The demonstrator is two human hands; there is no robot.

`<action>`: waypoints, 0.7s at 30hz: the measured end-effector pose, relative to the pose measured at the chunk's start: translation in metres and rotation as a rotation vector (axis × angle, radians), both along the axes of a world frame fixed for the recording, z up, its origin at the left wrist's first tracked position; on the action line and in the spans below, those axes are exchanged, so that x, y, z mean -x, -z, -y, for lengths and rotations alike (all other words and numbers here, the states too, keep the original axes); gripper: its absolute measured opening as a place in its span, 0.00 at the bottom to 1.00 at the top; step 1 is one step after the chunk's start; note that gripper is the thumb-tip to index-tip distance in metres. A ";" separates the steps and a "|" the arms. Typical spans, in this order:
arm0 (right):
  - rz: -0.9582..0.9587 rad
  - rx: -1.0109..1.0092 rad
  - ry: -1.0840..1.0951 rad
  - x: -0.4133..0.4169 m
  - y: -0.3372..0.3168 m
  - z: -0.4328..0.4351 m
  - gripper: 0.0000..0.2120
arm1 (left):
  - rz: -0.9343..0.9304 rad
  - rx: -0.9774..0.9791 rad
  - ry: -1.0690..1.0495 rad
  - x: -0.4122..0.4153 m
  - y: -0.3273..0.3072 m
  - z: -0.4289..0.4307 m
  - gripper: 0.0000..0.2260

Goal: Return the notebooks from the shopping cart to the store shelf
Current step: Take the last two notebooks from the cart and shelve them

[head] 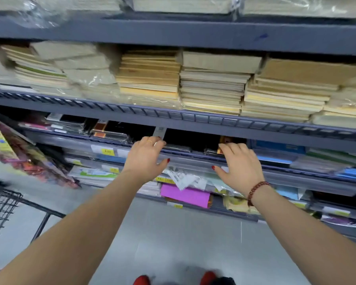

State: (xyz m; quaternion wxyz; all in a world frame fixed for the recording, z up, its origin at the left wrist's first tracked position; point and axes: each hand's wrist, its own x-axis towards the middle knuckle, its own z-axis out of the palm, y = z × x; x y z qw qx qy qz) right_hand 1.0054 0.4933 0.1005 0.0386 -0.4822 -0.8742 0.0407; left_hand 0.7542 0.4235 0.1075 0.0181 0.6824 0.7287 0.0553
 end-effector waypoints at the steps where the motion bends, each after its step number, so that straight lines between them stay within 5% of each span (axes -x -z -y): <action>1: 0.010 0.004 -0.008 0.010 -0.007 0.003 0.31 | -0.009 0.002 -0.011 0.010 -0.007 0.008 0.24; 21: 0.116 0.007 0.063 0.264 -0.062 0.095 0.33 | -0.050 0.063 0.017 0.283 -0.052 0.107 0.28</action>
